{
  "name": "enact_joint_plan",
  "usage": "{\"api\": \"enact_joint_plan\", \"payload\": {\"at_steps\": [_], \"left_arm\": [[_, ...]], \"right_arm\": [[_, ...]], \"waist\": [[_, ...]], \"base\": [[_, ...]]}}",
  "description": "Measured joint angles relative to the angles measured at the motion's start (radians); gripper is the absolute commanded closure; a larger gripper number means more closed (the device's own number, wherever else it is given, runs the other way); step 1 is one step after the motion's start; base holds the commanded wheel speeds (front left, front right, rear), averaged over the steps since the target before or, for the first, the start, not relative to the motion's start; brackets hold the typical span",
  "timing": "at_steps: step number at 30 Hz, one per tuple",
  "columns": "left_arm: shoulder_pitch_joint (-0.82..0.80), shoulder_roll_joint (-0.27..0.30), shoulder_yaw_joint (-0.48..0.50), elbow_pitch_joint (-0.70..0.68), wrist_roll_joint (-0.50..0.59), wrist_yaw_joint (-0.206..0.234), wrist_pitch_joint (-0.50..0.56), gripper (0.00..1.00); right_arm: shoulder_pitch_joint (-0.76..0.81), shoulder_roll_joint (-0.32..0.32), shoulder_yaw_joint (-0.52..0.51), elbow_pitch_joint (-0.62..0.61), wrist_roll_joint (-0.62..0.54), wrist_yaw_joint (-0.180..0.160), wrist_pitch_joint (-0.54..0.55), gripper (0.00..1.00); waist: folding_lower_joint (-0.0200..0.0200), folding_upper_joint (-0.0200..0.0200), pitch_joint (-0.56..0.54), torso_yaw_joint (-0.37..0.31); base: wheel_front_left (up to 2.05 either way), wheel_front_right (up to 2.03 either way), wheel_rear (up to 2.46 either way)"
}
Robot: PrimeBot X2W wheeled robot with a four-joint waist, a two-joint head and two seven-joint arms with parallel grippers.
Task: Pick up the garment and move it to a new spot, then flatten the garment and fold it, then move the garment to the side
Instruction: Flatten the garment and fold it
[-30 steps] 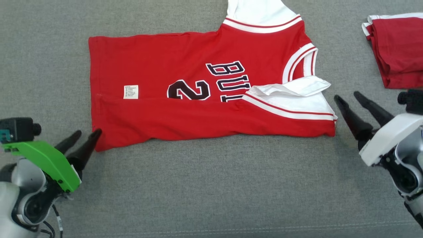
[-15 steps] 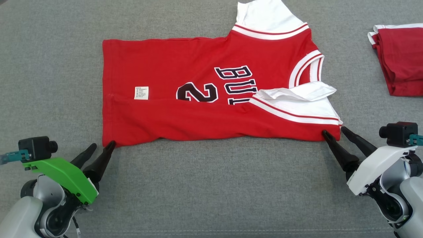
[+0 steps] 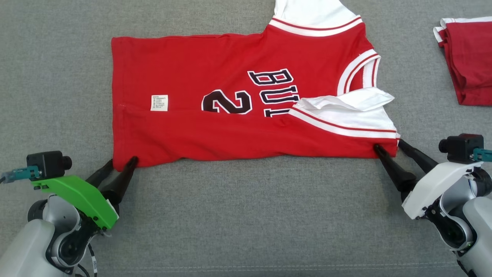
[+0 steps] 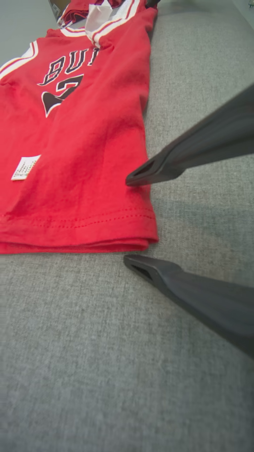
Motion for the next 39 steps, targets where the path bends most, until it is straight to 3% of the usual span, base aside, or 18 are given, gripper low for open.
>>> {"api": "enact_joint_plan", "payload": {"at_steps": [11,12,13,14,16,28,39], "left_arm": [[-0.047,-0.011,-0.016,0.048,0.004,-0.004,0.026,0.00],[-0.049,-0.011,-0.016,0.053,0.004,-0.005,0.032,0.13],[-0.051,-0.011,-0.017,0.058,0.002,-0.005,0.035,0.74],[-0.053,-0.010,-0.018,0.062,-0.002,-0.006,0.042,1.00],[-0.055,-0.010,-0.023,0.070,-0.022,-0.016,0.061,1.00],[-0.050,0.007,-0.044,0.093,-0.105,-0.039,0.184,1.00],[-0.022,0.073,0.002,0.071,-0.213,-0.049,0.273,1.00]], "right_arm": [[-0.041,0.023,0.016,0.036,-0.002,0.002,0.001,0.00],[-0.043,0.025,0.017,0.039,-0.001,0.002,0.001,0.00],[-0.044,0.027,0.017,0.043,0.000,0.002,0.002,0.15],[-0.046,0.030,0.018,0.048,0.002,0.004,0.002,0.62],[-0.050,0.035,0.017,0.060,0.015,0.006,0.002,1.00],[-0.013,0.030,-0.005,0.080,0.135,0.027,0.054,1.00],[0.050,-0.028,-0.044,0.010,0.225,0.037,0.125,1.00]], "waist": [[0.0000,0.0000,0.016,-0.005],[0.0000,0.0000,0.016,-0.006],[0.0000,0.0000,0.015,-0.007],[0.0000,0.0000,0.014,-0.007],[0.0000,0.0000,0.008,-0.007],[0.0000,0.0000,-0.048,0.003],[0.0000,0.0000,-0.110,0.015]], "base": [[0.00,0.00,0.00],[0.00,0.00,0.00],[0.00,0.00,0.00],[0.00,0.00,0.00],[0.00,0.00,0.00],[0.00,0.00,0.00],[0.00,0.00,0.00]]}}
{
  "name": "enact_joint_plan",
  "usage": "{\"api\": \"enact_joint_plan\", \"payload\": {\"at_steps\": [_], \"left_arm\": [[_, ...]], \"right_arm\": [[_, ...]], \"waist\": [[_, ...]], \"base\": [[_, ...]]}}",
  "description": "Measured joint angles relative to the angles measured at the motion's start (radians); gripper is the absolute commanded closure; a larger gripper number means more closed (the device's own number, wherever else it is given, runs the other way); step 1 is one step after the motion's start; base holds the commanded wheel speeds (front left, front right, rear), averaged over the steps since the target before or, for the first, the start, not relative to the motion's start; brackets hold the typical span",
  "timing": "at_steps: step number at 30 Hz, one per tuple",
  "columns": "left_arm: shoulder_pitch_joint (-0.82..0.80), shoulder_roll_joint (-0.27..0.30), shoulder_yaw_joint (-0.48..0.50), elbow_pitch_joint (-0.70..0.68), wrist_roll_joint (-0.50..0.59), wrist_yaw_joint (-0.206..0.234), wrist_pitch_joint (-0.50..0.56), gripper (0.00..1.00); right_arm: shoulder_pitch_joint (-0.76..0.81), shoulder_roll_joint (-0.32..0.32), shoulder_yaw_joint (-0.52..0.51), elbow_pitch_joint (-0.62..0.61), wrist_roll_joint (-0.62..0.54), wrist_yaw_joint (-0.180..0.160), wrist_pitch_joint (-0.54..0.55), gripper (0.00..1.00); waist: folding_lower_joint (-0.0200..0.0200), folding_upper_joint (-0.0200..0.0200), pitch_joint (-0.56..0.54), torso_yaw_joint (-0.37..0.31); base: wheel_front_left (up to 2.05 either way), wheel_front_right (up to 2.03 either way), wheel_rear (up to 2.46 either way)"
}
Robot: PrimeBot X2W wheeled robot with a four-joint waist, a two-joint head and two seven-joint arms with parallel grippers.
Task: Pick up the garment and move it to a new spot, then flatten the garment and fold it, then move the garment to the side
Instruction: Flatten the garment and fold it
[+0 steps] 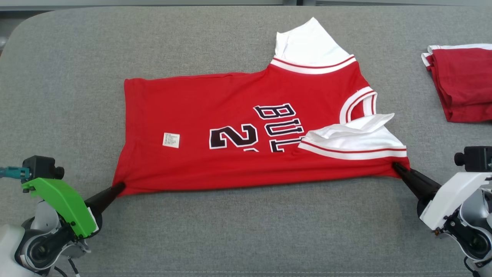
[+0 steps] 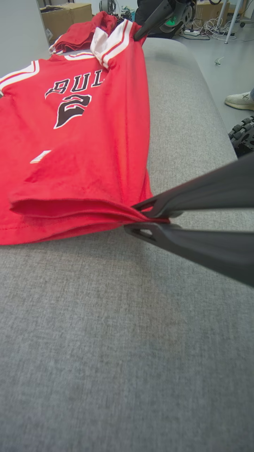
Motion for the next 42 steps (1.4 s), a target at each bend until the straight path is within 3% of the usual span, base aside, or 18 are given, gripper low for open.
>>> {"api": "enact_joint_plan", "payload": {"at_steps": [9,22,24,26,27,28,33,38,42], "left_arm": [[0.069,0.024,-0.017,-0.061,-0.013,-0.001,0.040,1.00],[0.169,0.049,-0.017,-0.114,-0.009,-0.001,0.007,1.00],[0.169,0.045,-0.019,-0.113,-0.001,-0.001,0.000,1.00],[0.169,0.037,-0.018,-0.112,0.005,0.000,-0.014,0.72],[0.170,0.031,-0.019,-0.112,0.005,0.001,-0.015,0.56],[0.170,0.025,-0.020,-0.113,0.005,0.001,-0.016,0.04],[0.198,0.031,-0.021,-0.130,0.008,0.013,-0.022,0.00],[0.196,0.084,-0.017,-0.171,0.052,0.024,-0.022,0.00],[0.138,0.121,0.039,-0.214,0.069,0.034,-0.047,0.00]], "right_arm": [[0.127,-0.044,-0.015,-0.078,0.054,-0.003,0.050,1.00],[0.251,-0.072,-0.013,-0.181,0.068,-0.043,0.065,1.00],[0.251,-0.073,-0.004,-0.186,0.056,-0.049,0.068,0.87],[0.251,-0.074,0.006,-0.193,0.040,-0.054,0.075,0.56],[0.251,-0.076,0.011,-0.196,0.031,-0.054,0.076,0.09],[0.251,-0.076,0.013,-0.200,0.027,-0.056,0.077,0.00],[0.249,-0.099,0.005,-0.237,0.020,-0.073,0.085,0.00],[0.228,-0.148,-0.041,-0.280,0.019,-0.090,0.100,0.00],[0.121,-0.196,-0.100,-0.331,-0.007,-0.107,0.103,0.00]], "waist": [[0.0000,0.0000,-0.013,-0.002],[0.0000,0.0000,-0.002,-0.006],[0.0000,0.0000,0.000,-0.006],[0.0000,0.0000,0.002,-0.005],[0.0000,0.0000,0.003,-0.005],[0.0000,0.0000,0.003,-0.005],[0.0000,0.0000,0.011,-0.005],[0.0000,0.0000,0.032,-0.006],[0.0000,0.0000,0.064,-0.007]], "base": [[0.00,0.00,0.00],[0.00,0.00,0.00],[0.00,0.00,0.00],[0.00,0.00,0.00],[0.00,0.00,0.00],[0.00,0.00,0.00],[0.00,0.00,0.00],[0.00,0.00,0.00],[0.00,0.00,0.00]]}}
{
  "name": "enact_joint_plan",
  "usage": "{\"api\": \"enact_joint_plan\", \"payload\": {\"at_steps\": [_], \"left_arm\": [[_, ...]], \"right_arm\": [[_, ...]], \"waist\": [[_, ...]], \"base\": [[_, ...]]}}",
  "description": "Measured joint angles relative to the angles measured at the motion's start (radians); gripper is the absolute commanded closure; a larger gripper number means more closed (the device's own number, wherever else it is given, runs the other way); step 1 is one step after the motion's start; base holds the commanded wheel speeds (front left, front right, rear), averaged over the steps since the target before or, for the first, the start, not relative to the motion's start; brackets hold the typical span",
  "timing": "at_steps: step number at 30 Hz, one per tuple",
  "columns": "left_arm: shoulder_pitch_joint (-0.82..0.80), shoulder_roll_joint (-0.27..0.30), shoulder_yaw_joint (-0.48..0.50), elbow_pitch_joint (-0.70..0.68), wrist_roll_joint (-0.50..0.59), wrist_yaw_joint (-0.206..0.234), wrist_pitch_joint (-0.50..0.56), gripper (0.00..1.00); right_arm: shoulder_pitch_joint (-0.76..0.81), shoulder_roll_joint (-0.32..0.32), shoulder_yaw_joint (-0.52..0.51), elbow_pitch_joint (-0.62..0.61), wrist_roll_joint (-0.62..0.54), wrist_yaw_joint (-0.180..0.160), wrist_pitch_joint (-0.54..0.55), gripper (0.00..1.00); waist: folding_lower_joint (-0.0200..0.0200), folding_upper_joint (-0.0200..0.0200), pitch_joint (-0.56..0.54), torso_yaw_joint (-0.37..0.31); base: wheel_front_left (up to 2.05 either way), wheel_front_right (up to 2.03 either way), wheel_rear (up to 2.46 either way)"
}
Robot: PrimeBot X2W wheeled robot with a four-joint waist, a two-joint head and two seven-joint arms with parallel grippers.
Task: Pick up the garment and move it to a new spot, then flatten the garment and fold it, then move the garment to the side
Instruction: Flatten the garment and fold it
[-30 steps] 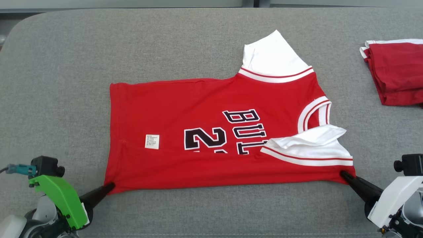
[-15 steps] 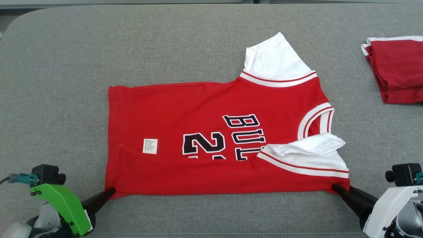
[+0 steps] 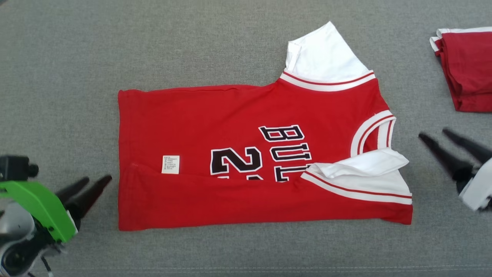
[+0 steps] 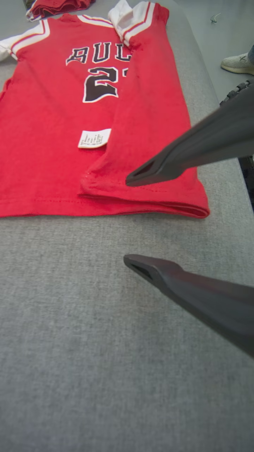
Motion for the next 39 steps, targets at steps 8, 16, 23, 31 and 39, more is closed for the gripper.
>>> {"api": "enact_joint_plan", "payload": {"at_steps": [8,16,23,31,39], "left_arm": [[-0.232,-0.032,0.038,-0.025,0.070,0.044,-0.047,0.00],[-0.360,-0.113,-0.005,0.019,0.123,0.069,-0.055,0.00],[-0.450,-0.147,-0.026,0.093,0.174,0.078,-0.091,0.00],[-0.514,-0.184,-0.045,0.150,0.185,0.053,-0.109,0.00],[-0.549,-0.225,-0.072,0.207,0.184,0.023,-0.109,0.28]], "right_arm": [[-0.302,-0.012,-0.044,-0.010,-0.053,-0.028,0.022,0.00],[-0.528,0.035,0.020,0.041,-0.109,-0.044,0.075,0.00],[-0.650,0.069,0.072,0.135,-0.164,-0.040,0.084,0.00],[-0.702,0.125,0.128,0.249,-0.193,-0.014,0.081,0.00],[-0.760,0.153,0.152,0.341,-0.219,0.005,0.068,0.00]], "waist": [[0.0000,0.0000,0.094,0.004],[0.0000,0.0000,0.201,0.020],[0.0000,0.0000,0.288,0.038],[0.0000,0.0000,0.326,0.061],[0.0000,0.0000,0.316,0.083]], "base": [[0.00,0.00,0.00],[0.00,0.00,0.00],[0.00,0.00,0.00],[0.00,0.00,0.00],[0.00,0.00,0.00]]}}
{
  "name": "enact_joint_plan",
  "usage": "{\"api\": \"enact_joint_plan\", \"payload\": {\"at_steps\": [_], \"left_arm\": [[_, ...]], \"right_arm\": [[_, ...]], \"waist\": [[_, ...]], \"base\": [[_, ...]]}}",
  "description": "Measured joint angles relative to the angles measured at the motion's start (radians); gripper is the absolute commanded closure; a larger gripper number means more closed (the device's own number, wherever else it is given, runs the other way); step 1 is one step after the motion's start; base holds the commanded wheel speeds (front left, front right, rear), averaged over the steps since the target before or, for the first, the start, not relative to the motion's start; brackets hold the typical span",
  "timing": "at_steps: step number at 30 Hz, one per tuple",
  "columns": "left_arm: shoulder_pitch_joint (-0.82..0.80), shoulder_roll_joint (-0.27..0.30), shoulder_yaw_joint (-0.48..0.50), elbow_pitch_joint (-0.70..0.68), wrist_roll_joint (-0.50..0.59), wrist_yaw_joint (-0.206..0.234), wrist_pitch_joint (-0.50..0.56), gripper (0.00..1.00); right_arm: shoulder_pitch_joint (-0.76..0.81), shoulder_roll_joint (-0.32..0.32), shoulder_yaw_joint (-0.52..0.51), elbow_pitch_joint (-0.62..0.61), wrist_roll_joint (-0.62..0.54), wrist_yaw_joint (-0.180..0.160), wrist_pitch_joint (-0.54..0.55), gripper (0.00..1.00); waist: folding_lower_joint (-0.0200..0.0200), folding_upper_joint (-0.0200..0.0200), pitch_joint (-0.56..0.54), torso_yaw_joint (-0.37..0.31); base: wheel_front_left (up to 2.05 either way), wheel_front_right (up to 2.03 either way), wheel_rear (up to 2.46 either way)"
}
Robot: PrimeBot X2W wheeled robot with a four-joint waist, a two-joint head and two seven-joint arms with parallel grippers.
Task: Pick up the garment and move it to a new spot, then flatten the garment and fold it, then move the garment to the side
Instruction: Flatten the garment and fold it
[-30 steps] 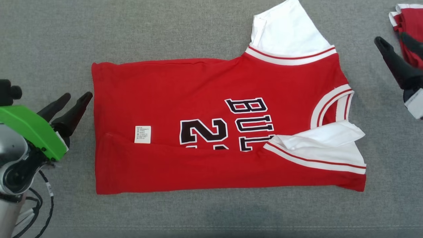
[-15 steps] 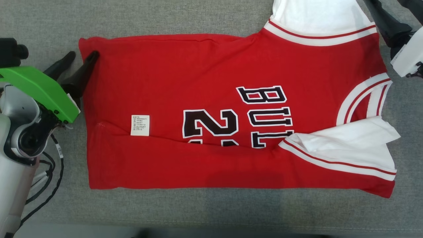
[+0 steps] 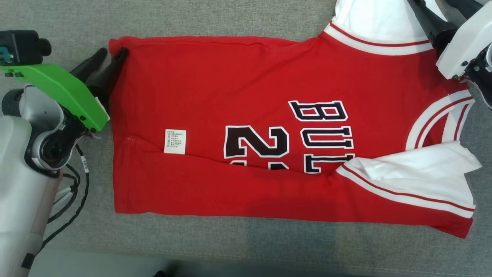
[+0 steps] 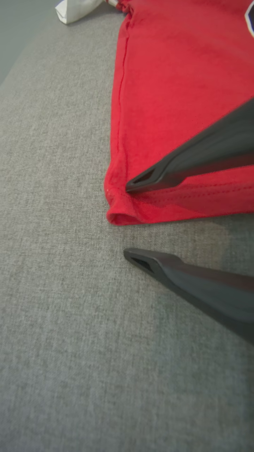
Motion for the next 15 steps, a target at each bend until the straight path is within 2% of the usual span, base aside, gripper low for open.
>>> {"api": "enact_joint_plan", "payload": {"at_steps": [2,3,9,15], "left_arm": [[-0.002,-0.009,-0.014,0.011,0.000,-0.006,0.000,0.51],[-0.005,-0.015,-0.019,0.017,0.000,-0.013,0.000,0.53],[-0.021,-0.046,-0.049,0.046,0.001,-0.031,0.000,0.61],[-0.030,-0.068,-0.062,0.067,0.003,-0.044,-0.002,0.58]], "right_arm": [[-0.006,0.003,0.001,0.023,-0.004,0.005,-0.001,0.00],[-0.009,0.003,0.005,0.036,-0.008,0.006,-0.001,0.00],[-0.061,0.014,0.013,0.101,-0.019,0.010,-0.002,0.00],[-0.112,0.053,0.030,0.154,-0.028,0.010,-0.008,0.00]], "waist": [[0.0000,0.0000,-0.003,0.008],[0.0000,0.0000,-0.005,0.012],[0.0000,0.0000,-0.011,0.042],[0.0000,0.0000,-0.013,0.066]], "base": [[0.00,0.00,0.00],[0.00,0.00,0.00],[0.00,0.00,0.00],[0.00,0.00,0.00]]}}
